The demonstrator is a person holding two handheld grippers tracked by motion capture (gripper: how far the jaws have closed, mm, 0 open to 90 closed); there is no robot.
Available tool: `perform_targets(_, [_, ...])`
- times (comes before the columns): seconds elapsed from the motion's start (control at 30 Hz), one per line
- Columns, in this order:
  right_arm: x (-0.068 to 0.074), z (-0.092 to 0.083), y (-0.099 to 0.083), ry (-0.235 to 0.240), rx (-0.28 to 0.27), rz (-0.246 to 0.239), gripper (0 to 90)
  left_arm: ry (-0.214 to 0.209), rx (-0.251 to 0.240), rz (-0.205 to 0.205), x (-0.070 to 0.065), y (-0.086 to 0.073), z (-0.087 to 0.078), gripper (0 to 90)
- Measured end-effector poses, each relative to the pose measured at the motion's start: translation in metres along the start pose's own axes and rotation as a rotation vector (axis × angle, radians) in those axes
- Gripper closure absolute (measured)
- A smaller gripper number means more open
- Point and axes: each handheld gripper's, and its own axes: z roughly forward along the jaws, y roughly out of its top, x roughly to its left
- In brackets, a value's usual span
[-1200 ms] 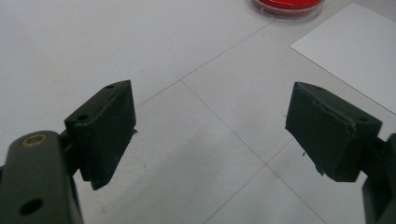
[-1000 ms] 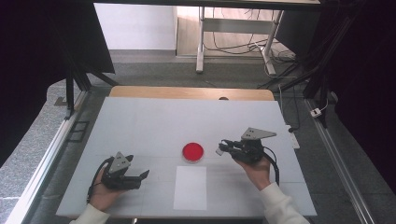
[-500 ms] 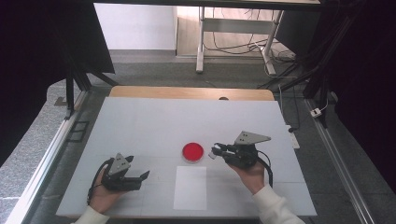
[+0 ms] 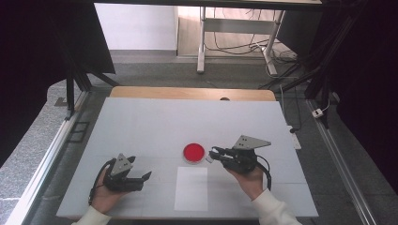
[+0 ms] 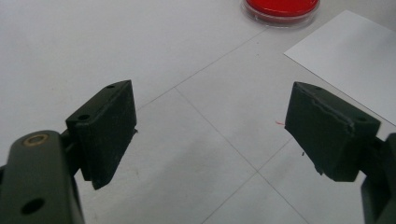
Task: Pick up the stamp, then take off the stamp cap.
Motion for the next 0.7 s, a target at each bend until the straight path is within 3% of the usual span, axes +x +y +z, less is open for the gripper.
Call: perform_targets(0.7, [-0.002, 0.001, -0.001, -0.015, -0.006, 0.003, 75.1, -0.025, -0.021, 0.022, -0.009, 0.01, 0.002, 16.8])
